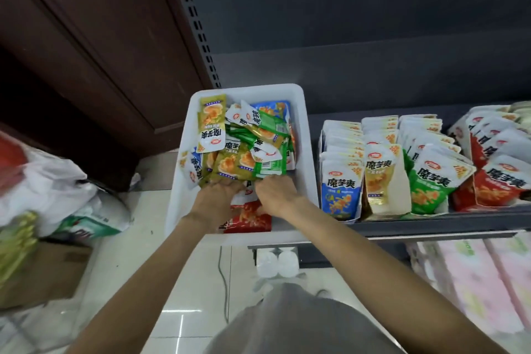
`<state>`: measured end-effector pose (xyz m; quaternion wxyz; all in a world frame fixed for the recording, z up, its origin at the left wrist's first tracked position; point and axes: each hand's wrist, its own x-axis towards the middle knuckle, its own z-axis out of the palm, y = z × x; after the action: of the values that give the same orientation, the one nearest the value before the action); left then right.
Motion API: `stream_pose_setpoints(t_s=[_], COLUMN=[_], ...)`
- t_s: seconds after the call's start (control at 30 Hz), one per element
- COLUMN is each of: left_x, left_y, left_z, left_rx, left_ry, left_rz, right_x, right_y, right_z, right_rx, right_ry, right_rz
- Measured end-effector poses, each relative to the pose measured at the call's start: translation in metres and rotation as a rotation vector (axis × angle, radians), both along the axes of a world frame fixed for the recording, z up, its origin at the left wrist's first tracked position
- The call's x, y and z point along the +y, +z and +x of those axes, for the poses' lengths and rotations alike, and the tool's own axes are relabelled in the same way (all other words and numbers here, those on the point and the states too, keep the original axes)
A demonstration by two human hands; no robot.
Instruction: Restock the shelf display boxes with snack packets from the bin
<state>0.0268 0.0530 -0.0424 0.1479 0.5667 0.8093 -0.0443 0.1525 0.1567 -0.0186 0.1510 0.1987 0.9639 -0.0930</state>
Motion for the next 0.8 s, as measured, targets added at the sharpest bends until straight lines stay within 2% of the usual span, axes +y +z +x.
stream_pose_setpoints(t_s=[0.07,0.23,0.3,0.37,0.5,0.53,0.6,0.7,0.73,0.8], left_x=[0.0,-0.002,-0.003,-0.006,-0.006,-0.004,0.002,0.016,0.022,0.031], left_y=[-0.001,-0.001,0.004,0.014,0.04,0.045,0.058,0.077,0.083,0.093], left_z=[-0.003,-0.006,-0.004,-0.001,0.023,0.032,0.05,0.075,0.083,0.097], left_rx=[0.005,-0.085,-0.225,-0.429,-0.851,-0.972,-1.254,-1.574,-1.606,-1.522], left_ry=[-0.016,0.026,0.105,0.226,0.637,0.756,0.897,0.826,0.779,0.705], left_rz=[0.004,0.076,0.19,0.381,0.735,0.801,0.845,0.743,0.743,0.803], right_x=[-0.003,-0.002,0.003,0.009,0.023,0.025,0.025,0.016,0.012,0.009], right_y=[-0.012,-0.015,0.001,0.024,0.069,0.075,0.08,0.078,0.076,0.072], right_z=[-0.008,-0.008,0.0,0.015,0.061,0.071,0.086,0.098,0.102,0.11], right_rx=[-0.057,-0.013,0.07,0.203,0.581,0.704,0.941,1.095,1.112,1.102], right_ry=[-0.061,-0.185,-0.219,-0.296,-0.545,-0.629,-0.805,-0.912,-0.915,-0.912], right_rz=[-0.022,-0.088,-0.087,-0.1,-0.147,-0.218,-0.501,-0.919,-0.976,-0.998])
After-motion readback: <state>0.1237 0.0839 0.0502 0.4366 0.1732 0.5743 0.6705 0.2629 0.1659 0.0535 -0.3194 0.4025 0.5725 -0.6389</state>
